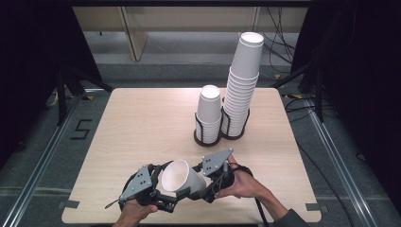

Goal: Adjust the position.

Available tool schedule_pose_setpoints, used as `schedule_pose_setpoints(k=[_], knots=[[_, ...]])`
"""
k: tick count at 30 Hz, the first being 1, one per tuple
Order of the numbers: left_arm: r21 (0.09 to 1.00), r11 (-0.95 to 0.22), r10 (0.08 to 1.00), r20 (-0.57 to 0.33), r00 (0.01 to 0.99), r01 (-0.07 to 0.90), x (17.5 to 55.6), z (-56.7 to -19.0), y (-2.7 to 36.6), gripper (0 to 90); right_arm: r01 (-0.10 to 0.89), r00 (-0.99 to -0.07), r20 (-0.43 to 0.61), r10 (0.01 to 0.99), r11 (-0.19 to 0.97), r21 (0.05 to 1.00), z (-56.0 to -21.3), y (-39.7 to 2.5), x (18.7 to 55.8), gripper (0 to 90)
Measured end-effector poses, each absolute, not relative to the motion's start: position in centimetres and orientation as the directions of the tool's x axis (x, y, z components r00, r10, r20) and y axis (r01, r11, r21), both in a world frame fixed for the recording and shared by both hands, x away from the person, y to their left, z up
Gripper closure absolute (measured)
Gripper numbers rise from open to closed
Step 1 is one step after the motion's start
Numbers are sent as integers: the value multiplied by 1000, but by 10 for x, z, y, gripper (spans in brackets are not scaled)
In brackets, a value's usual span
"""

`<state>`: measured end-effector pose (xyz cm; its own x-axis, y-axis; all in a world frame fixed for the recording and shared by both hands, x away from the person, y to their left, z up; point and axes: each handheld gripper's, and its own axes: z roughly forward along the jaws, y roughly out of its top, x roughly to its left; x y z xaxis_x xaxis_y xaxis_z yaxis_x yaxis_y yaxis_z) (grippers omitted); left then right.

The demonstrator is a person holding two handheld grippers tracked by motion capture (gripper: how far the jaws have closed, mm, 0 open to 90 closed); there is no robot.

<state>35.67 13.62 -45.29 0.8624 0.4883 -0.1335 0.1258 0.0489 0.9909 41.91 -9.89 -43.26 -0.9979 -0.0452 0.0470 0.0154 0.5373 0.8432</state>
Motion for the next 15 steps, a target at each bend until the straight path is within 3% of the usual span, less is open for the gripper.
schedule_pose_setpoints(k=[5, 15], knots=[[987, 80, 480, -158, 863, 136, 358, -453, 138, 61, 35, -997, 65, -39, 522, 853, -436, -95, 418, 228], [993, 29, 516, -116, 849, 117, 358, -449, 141, 101, 88, -995, 98, 7, 517, 852, -442, -93, 420, 176]])
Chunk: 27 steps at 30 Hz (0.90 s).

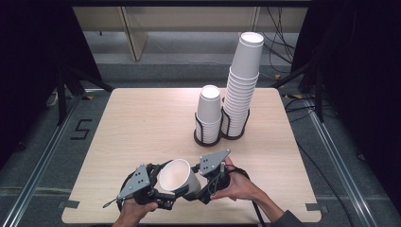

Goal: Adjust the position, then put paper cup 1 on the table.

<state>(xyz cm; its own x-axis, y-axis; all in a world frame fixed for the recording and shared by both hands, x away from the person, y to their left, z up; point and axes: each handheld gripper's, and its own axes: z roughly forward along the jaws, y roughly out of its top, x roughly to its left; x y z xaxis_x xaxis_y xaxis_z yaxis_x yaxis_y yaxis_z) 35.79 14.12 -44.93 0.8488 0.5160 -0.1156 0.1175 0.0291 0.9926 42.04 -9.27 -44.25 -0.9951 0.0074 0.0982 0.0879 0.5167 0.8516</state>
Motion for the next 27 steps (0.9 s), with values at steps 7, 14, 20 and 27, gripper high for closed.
schedule_pose_setpoints(k=[7, 14, 20, 27], knots=[[994, -8, 630, -78, 773, 107, 364, -445, 154, 101, 167, -982, 82, 173, 563, 810, -447, -116, 429, 157], [990, -55, 727, -51, 685, 131, 372, -448, 162, 100, 222, -958, 70, 278, 565, 795, -448, -140, 430, 158], [981, -101, 794, -20, 608, 165, 381, -452, 168, 99, 244, -941, 42, 336, 586, 773, -450, -151, 427, 167], [978, -99, 822, -25, 569, 186, 393, -454, 174, 97, 272, -923, 37, 383, 580, 768, -451, -161, 426, 165]])
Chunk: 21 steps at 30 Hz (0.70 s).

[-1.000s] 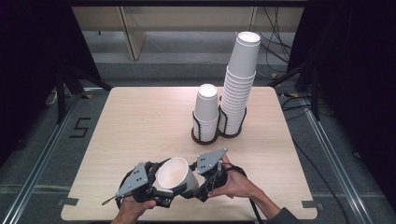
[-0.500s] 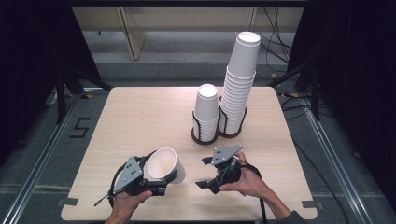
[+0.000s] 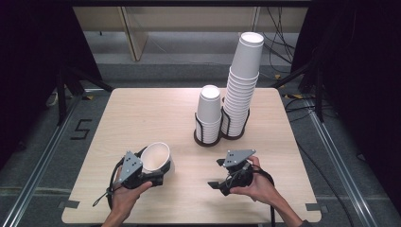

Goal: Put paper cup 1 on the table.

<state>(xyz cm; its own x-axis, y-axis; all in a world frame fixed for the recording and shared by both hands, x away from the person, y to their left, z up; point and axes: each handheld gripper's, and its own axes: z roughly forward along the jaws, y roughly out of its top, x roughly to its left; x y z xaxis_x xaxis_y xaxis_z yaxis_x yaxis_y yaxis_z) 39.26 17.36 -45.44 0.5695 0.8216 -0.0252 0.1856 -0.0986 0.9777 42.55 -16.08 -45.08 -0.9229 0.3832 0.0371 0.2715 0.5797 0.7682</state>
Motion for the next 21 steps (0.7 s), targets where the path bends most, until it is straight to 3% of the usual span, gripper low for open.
schedule_pose_setpoints(k=[21], knots=[[969, -134, 902, 32, 431, 208, 472, -456, 189, 93, 316, -894, 30, 447, 582, 750, -458, -176, 423, 167]])
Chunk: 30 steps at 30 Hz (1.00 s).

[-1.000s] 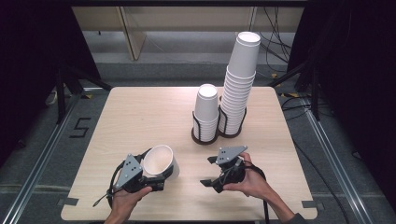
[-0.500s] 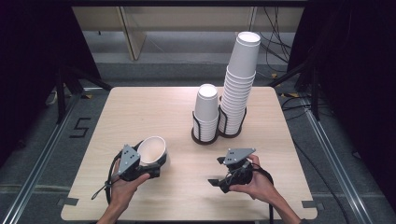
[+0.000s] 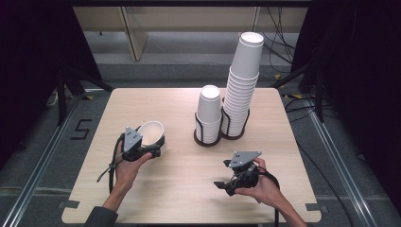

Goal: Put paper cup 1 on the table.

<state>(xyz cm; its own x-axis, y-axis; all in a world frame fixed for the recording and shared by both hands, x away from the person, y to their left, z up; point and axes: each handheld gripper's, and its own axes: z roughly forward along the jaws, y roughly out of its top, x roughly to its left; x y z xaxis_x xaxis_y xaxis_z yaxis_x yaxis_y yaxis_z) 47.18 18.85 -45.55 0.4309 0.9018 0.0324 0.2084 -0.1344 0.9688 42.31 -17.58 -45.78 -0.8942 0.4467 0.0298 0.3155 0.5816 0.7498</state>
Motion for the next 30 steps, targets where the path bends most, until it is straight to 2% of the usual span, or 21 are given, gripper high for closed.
schedule_pose_setpoints(k=[14, 18, 26, 27, 30], knots=[[966, -127, 943, 46, 331, 226, 534, -460, 188, 90, 307, -897, 18, 443, 592, 745, -462, -176, 423, 166], [961, -158, 949, 84, 304, 227, 552, -463, 188, 88, 320, -895, 33, 444, 592, 740, -463, -175, 422, 166], [962, -111, 966, 46, 256, 248, 573, -470, 188, 80, 314, -901, 35, 432, 594, 741, -464, -174, 423, 166], [963, -85, 969, 20, 248, 254, 577, -472, 189, 79, 314, -901, 36, 432, 594, 741, -464, -174, 422, 165], [960, -95, 969, 29, 245, 264, 580, -475, 188, 74, 319, -901, 41, 431, 596, 737, -464, -174, 422, 166]])
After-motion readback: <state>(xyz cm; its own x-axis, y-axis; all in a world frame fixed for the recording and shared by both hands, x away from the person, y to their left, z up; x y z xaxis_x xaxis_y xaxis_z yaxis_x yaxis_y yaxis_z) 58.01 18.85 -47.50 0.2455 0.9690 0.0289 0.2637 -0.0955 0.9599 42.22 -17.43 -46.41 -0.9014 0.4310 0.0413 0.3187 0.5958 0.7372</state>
